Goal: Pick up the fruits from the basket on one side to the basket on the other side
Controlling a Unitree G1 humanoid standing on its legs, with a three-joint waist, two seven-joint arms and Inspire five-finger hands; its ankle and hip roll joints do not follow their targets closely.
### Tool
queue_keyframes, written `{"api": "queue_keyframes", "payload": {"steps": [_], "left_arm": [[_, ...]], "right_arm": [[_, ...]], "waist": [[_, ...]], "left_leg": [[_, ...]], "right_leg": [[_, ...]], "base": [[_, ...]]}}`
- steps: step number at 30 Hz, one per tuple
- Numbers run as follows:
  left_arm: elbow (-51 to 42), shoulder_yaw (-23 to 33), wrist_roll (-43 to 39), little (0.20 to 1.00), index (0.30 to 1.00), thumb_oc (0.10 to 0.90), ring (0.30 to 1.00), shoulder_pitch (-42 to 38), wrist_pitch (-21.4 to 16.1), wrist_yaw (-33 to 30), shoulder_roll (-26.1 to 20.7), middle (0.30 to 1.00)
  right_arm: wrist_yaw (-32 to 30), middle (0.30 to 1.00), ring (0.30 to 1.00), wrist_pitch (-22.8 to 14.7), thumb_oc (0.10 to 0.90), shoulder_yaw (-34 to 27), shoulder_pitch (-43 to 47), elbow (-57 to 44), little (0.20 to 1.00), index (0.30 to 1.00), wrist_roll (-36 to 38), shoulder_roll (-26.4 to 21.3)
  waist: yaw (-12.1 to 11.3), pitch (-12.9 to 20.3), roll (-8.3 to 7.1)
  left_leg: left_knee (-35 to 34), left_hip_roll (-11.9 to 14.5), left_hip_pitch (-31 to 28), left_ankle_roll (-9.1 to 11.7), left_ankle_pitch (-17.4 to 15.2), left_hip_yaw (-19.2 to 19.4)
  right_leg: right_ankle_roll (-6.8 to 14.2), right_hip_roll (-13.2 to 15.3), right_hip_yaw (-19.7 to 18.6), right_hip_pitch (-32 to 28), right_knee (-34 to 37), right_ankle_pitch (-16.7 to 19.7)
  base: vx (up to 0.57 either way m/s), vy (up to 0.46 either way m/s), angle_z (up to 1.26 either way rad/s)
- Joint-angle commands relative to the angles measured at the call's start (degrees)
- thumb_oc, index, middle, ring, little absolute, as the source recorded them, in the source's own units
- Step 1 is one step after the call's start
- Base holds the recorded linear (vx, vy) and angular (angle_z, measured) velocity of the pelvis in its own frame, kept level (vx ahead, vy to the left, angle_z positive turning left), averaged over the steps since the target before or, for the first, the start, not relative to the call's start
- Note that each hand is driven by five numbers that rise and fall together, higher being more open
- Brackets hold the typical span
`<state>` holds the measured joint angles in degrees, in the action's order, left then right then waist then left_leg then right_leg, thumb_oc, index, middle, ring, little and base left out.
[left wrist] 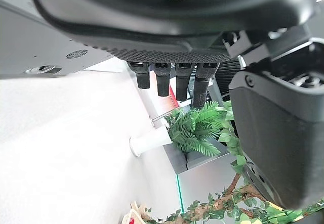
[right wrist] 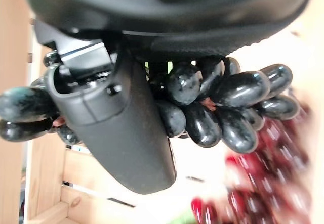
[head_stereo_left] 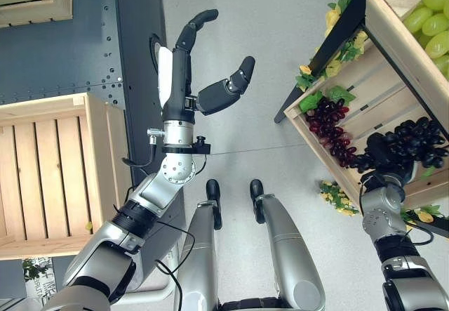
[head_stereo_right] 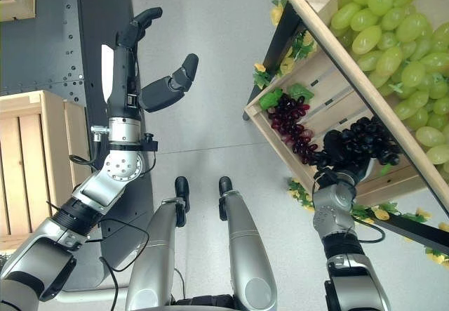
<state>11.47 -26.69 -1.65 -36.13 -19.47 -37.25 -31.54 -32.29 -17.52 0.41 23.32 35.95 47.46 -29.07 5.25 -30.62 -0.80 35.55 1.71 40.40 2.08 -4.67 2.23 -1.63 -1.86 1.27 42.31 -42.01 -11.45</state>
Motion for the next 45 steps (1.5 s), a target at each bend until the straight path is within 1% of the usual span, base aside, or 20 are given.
{"api": "queue_keyframes", "payload": {"steps": [1, 3, 7, 10, 12, 13, 14, 15, 19, 20, 23, 26, 29, 30, 34, 36, 38, 39, 42, 45], "left_arm": [[-7.28, 0.03, 0.32, 0.9, 0.9, 0.8, 0.9, -5.33, -3.01, -0.68, -1.34, 0.9], [-7.24, 0.24, -0.13, 0.9, 0.9, 0.8, 0.9, -5.29, -2.91, -0.19, -1.45, 0.9], [-7.66, 0.6, -0.43, 0.9, 0.9, 0.8, 0.9, -4.97, -2.59, 0.32, -1.52, 0.9], [-7.12, 0.91, -0.92, 0.9, 0.9, 0.8, 0.9, -5.21, -3.19, 1.9, -1.51, 0.9], [-7.32, 0.81, -2.25, 0.9, 0.9, 0.8, 0.9, -5.37, -3.46, 4.31, -1.0, 0.9], [-7.31, 0.87, -2.32, 0.9, 0.9, 0.8, 0.9, -5.38, -3.47, 4.41, -1.01, 0.9], [-7.33, 0.92, -2.5, 0.9, 0.9, 0.8, 0.9, -5.64, -3.43, 5.53, -0.63, 0.9], [-7.5, 0.71, -2.15, 0.9, 0.9, 0.8, 0.9, -5.99, -3.03, 5.73, -0.47, 0.9], [-6.97, 0.85, -2.41, 0.9, 0.9, 0.8, 0.9, -6.24, -2.71, 5.61, -0.57, 0.9], [-7.13, 0.65, -2.55, 0.9, 0.9, 0.8, 0.9, -6.24, -2.31, 5.21, -0.55, 0.9], [-7.19, 0.73, -2.22, 0.9, 0.9, 0.8, 0.9, -6.61, -2.1, 5.08, -0.65, 0.9], [-7.87, 0.6, -1.14, 0.9, 0.9, 0.8, 0.9, -5.91, -1.8, 4.53, -0.4, 0.9], [-7.83, 0.67, -0.67, 0.9, 0.9, 0.8, 0.9, -5.63, -1.63, 3.5, 0.04, 0.9], [-8.06, 0.83, 0.17, 0.9, 0.9, 0.8, 0.9, -5.28, -1.42, 2.55, 0.79, 0.9], [-7.85, 2.17, 2.11, 0.9, 0.9, 0.8, 0.9, -3.6, -2.26, 1.92, 2.11, 0.9], [-8.27, 3.24, 3.3, 0.9, 0.9, 0.8, 0.9, -1.45, -2.73, 1.42, 2.97, 0.9], [-8.5, 3.86, 4.41, 0.9, 0.9, 0.8, 0.9, -0.68, -2.76, 1.1, 3.28, 0.9], [-8.26, 4.21, 5.3, 0.9, 0.9, 0.8, 0.9, 0.52, -3.32, 0.97, 3.68, 0.9], [-8.73, 4.64, 5.37, 0.9, 0.9, 0.8, 0.9, 1.63, -3.0, 0.99, 4.09, 0.9], [-8.2, 5.46, 4.74, 0.9, 0.9, 0.8, 0.9, 3.73, -3.36, 2.05, 4.12, 0.9]], "right_arm": [[-6.82, 0.9, 0.9, -2.68, 0.8, -4.21, 4.26, -2.79, 0.9, 0.9, -10.88, -7.66], [-7.95, 0.9, 0.9, -0.22, 0.8, -3.39, 4.89, -2.14, 0.9, 0.9, -14.75, -9.0], [-6.38, 0.9, 0.9, 0.8, 0.8, -2.57, 5.73, -2.74, 0.9, 0.9, -13.69, -9.84], [-4.56, 0.9, 0.9, 3.31, 0.8, -1.42, 5.94, -4.88, 0.9, 0.9, -17.96, -9.98], [-2.93, 0.9, 0.9, 6.86, 0.8, -0.42, 6.12, -6.5, 0.9, 0.9, -21.5, -10.22], [-2.97, 0.9, 0.9, 7.01, 0.8, -0.43, 6.11, -6.62, 0.9, 0.9, -21.58, -10.22], [-1.53, 0.9, 0.9, 9.82, 0.8, 0.71, 6.31, -6.5, 0.9, 0.9, -22.84, -10.65], [0.91, 0.9, 0.9, 11.1, 0.8, 1.67, 6.38, -6.41, 0.9, 0.9, -22.04, -10.83], [3.35, 0.9, 0.9, 14.68, 0.8, 3.16, 5.77, -6.32, 0.9, 0.9, -22.12, -11.08], [3.6, 0.9, 0.9, 16.67, 0.8, 3.72, 5.24, -6.43, 0.9, 0.9, -21.36, -11.05], [3.36, 0.9, 0.9, 18.18, 0.8, 3.9, 4.94, -6.28, 0.9, 0.9, -19.82, -11.02], [1.34, 0.9, 0.9, 15.27, 0.8, 3.02, 3.54, -8.15, 0.9, 0.9, -15.41, -9.85], [2.14, 0.9, 0.9, 13.53, 0.8, 2.48, 2.9, -11.81, 0.9, 0.9, -16.32, -8.35], [3.74, 0.9, 0.9, 12.63, 0.8, 2.76, 2.27, -16.27, 0.9, 0.9, -17.09, -6.59], [4.31, 0.9, 0.9, 9.57, 0.8, 2.83, -1.31, -23.4, 0.9, 0.9, -22.36, -3.61], [4.61, 0.9, 0.9, 5.76, 0.8, 2.32, -5.02, -27.65, 0.9, 0.9, -21.64, -1.51], [5.15, 0.9, 0.9, 4.45, 0.8, 1.68, -6.47, -29.91, 0.9, 0.9, -21.28, 0.26], [5.99, 0.9, 0.9, 2.66, 0.8, 1.62, -8.55, -32.15, 0.9, 0.9, -23.93, 2.1], [7.46, 0.9, 0.9, 2.75, 0.8, 2.25, -10.15, -36.4, 0.9, 0.9, -25.66, 3.17], [14.2, 0.9, 0.9, 2.5, 0.8, 2.82, -12.14, -38.83, 0.9, 0.9, -22.63, 3.39]], "waist": [[0.33, 0.83, -1.63], [0.27, 0.83, -1.61], [0.25, 0.83, -1.58], [0.64, 0.83, -1.61], [0.93, 0.83, -1.64], [0.94, 0.83, -1.64], [1.11, 0.83, -1.68], [1.34, 0.83, -1.75], [1.85, 0.83, -2.05], [2.06, 0.83, -2.09], [2.46, 0.83, -2.1], [3.18, 0.83, -1.9], [3.88, 0.83, -1.63], [4.39, 0.83, -1.5], [5.16, 0.83, -1.29], [5.59, 0.83, -1.19], [5.76, 0.83, -1.14], [6.06, 0.83, -1.02], [6.25, 0.83, -0.83], [6.09, 0.83, -0.63]], "left_leg": [[5.09, -4.39, -1.49, -3.56, -9.09, 4.83], [4.89, -4.38, -1.52, -3.72, -8.94, 5.04], [4.42, -4.37, -1.54, -3.94, -8.75, 5.25], [3.73, -4.23, -1.79, -3.92, -8.57, 5.66], [3.52, -4.17, -1.67, -3.92, -8.5, 5.91], [3.5, -4.17, -1.67, -3.92, -8.49, 5.93], [3.34, -3.91, -1.73, -4.02, -8.49, 6.22], [3.28, -3.74, -1.73, -4.12, -8.54, 6.45], [3.41, -3.41, -1.82, -4.21, -8.67, 6.87], [3.31, -3.26, -2.38, -4.23, -9.05, 7.09], [2.93, -3.11, -2.39, -4.32, -8.73, 7.5], [2.21, -3.11, -3.9, -4.27, -9.09, 7.94], [1.24, -3.15, -4.88, -4.2, -8.9, 8.51], [0.26, -3.22, -5.48, -4.13, -8.31, 8.82], [-1.43, -3.35, -7.62, -4.12, -7.93, 9.19], [-2.87, -3.62, -9.81, -4.34, -7.83, 9.1], [-3.94, -3.86, -10.75, -4.39, -7.35, 9.08], [-5.42, -4.11, -12.82, -4.37, -7.24, 8.9], [-7.68, -4.69, -15.08, -4.42, -6.39, 8.68], [-11.11, -5.27, -19.04, -4.46, -5.58, 8.04]], "right_leg": [[4.07, 1.73, 4.16, -4.64, 5.62, 4.39], [4.16, 1.91, 4.25, -4.39, 5.56, 4.64], [4.24, 1.98, 4.16, -3.98, 5.69, 4.88], [4.32, 1.76, 3.78, -3.83, 6.07, 5.03], [4.49, 1.74, 3.64, -3.41, 6.09, 5.21], [4.49, 1.74, 3.62, -3.39, 6.09, 5.22], [4.59, 1.83, 3.57, -3.12, 6.15, 5.45], [4.59, 1.81, 3.56, -2.78, 6.08, 5.53], [4.7, 1.81, 3.48, -2.54, 6.22, 5.83], [4.76, 1.76, 3.37, -2.98, 6.4, 5.56], [4.7, 1.78, 3.28, -2.7, 6.81, 6.01], [4.72, 1.52, 2.75, -3.7, 7.28, 5.55], [4.73, 1.25, 2.18, -4.06, 7.85, 5.56], [4.68, 1.15, 1.63, -4.31, 8.66, 5.94], [4.66, 1.07, 0.78, -5.97, 10.14, 5.9], [4.71, 0.88, 0.25, -7.84, 11.38, 5.76], [4.68, 0.79, 0.0, -8.71, 12.48, 6.1], [4.73, 0.65, -0.29, -10.6, 13.78, 6.0], [4.84, 0.45, -0.89, -12.52, 15.66, 6.59], [5.02, 0.37, -1.35, -16.22, 18.45, 7.02]], "base": [[-0.02, -0.003, 0.04], [-0.01, 0.0, 0.02], [-0.02, 0.005, -0.01], [-0.04, 0.017, -0.04], [-0.04, 0.01, -0.06], [-0.04, 0.002, -0.07], [-0.05, 0.001, -0.06], [-0.05, 0.001, -0.06], [-0.03, -0.005, -0.05], [-0.05, -0.004, -0.02], [-0.01, 0.002, -0.01], [-0.01, 0.036, -0.07], [-0.01, 0.07, -0.13], [0.01, 0.095, -0.16], [-0.01, 0.07, -0.21], [0.0, 0.062, -0.12], [-0.02, 0.064, -0.1], [-0.01, 0.074, -0.1], [-0.02, 0.096, -0.11], [0.0, 0.071, -0.11]]}}
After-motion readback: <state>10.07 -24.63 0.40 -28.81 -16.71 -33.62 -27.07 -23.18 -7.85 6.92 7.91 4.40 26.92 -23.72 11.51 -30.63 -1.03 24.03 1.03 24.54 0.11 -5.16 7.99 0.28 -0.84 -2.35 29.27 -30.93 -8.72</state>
